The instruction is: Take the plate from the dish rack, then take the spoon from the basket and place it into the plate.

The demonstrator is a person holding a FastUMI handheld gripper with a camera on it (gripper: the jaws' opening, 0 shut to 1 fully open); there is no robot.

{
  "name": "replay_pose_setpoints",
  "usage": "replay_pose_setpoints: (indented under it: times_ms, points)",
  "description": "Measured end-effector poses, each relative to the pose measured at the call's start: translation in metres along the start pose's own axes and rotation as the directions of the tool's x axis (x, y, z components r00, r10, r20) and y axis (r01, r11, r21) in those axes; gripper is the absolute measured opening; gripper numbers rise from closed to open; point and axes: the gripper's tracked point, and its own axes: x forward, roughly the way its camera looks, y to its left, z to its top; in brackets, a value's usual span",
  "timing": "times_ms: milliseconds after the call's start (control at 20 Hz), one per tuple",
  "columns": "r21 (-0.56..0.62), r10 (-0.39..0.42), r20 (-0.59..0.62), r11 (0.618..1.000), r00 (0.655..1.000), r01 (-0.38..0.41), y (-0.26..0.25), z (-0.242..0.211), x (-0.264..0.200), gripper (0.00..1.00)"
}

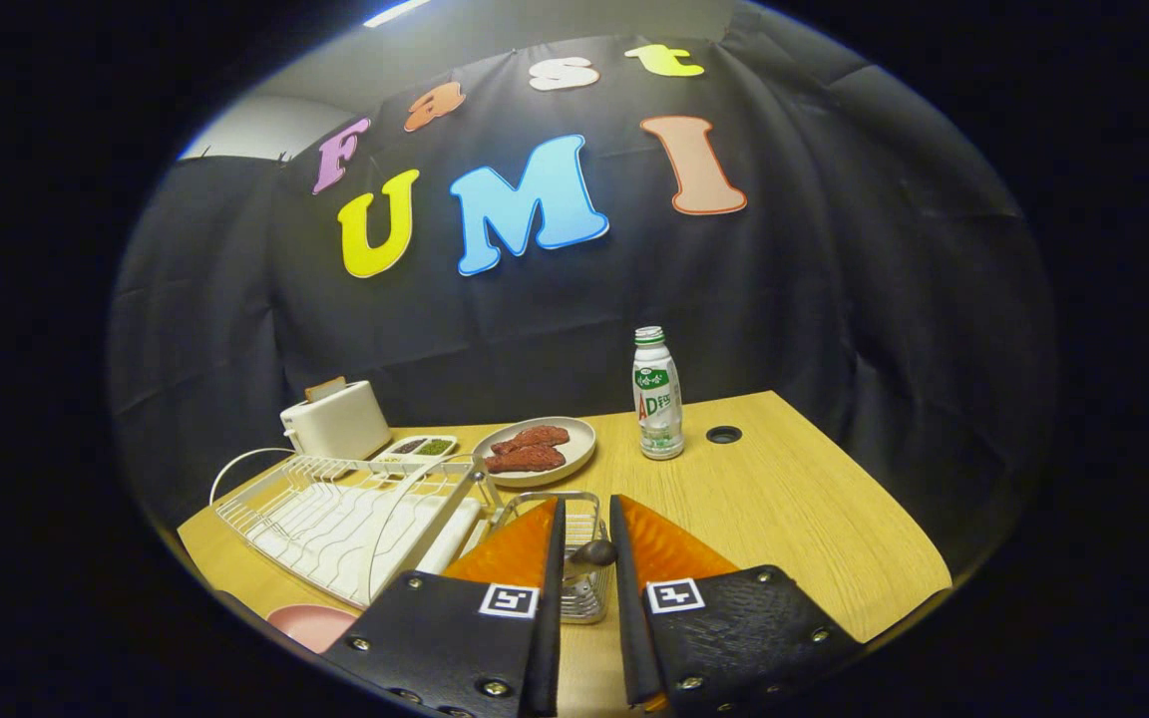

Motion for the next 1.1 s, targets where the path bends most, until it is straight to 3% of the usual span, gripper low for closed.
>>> replay_pose_setpoints:
  times_ms: [200, 350, 400, 550, 600, 1100]
  points:
    - [-0.004, -0.032, -0.01, 0.999, 0.999, 0.032, -0.004, -0.002, 0.007, 0.25]
    - [0.027, -0.035, -0.012, 0.999, 0.999, 0.036, 0.002, -0.002, 0.006, 0.2]
    - [0.031, -0.046, -0.023, 0.998, 0.999, 0.046, 0.003, -0.002, 0.009, 0.13]
    - [0.032, -0.052, -0.052, 0.998, 0.997, 0.054, 0.009, -0.002, 0.011, 0.13]
    - [0.03, -0.049, -0.068, 0.998, 0.997, 0.051, 0.011, 0.0, 0.01, 0.06]
    - [-0.013, -0.035, -0.078, 0.999, 0.996, 0.034, 0.021, 0.025, 0.005, 0.04]
